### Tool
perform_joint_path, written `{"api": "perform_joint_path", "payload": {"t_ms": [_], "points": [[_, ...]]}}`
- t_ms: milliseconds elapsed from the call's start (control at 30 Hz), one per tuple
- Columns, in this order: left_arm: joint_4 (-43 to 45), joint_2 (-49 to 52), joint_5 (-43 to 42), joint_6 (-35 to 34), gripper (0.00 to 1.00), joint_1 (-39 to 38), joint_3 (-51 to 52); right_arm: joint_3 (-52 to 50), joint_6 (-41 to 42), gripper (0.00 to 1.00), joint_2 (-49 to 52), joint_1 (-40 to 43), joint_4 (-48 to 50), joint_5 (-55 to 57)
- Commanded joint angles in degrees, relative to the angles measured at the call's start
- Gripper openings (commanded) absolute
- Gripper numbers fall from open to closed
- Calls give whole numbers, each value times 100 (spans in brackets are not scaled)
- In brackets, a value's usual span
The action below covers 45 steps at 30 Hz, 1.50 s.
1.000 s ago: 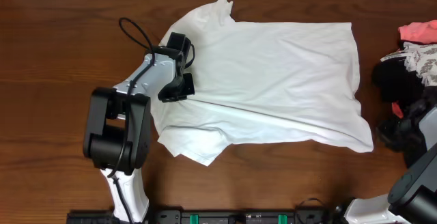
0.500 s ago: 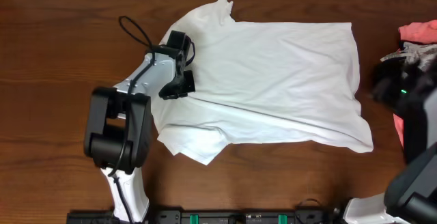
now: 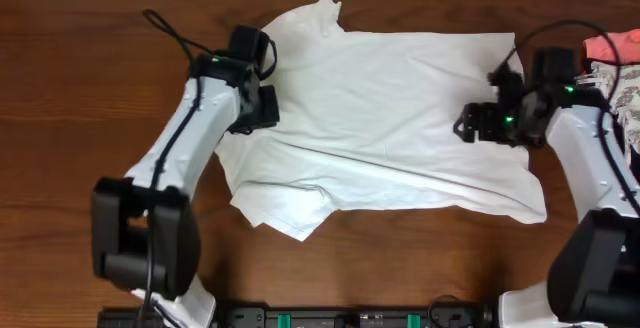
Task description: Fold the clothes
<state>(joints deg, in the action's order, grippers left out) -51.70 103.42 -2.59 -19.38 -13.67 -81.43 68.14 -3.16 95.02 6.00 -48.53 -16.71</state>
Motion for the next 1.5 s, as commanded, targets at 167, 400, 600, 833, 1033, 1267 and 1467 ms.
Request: {"api": "perform_joint_path", "payload": {"t_ms": [167, 400, 600, 833, 1033, 1267, 1467], "points": [[-269, 63, 28, -114, 90, 190, 151, -313, -13, 97, -101, -243, -7, 535], [-866, 63, -632, -234, 90, 208, 232, -706, -11, 97, -101, -245, 13, 533], [-1115, 63, -726, -492, 91, 214, 546, -1091, -22, 98, -101, -254, 321, 535], [-741, 63, -730, -470, 91, 225, 717, -1239, -37, 99, -101, -267, 553, 533], [-920, 61, -728, -339, 91, 225, 752, -1239, -35, 99, -101, -271, 553, 531], [-511, 63, -684, -415, 91, 284, 1296, -1239, -33, 99, -101, -271, 570, 507], [-431, 63, -684, -433, 91, 289, 1633, -1239, -35, 99, -101, -271, 590, 487]]}}
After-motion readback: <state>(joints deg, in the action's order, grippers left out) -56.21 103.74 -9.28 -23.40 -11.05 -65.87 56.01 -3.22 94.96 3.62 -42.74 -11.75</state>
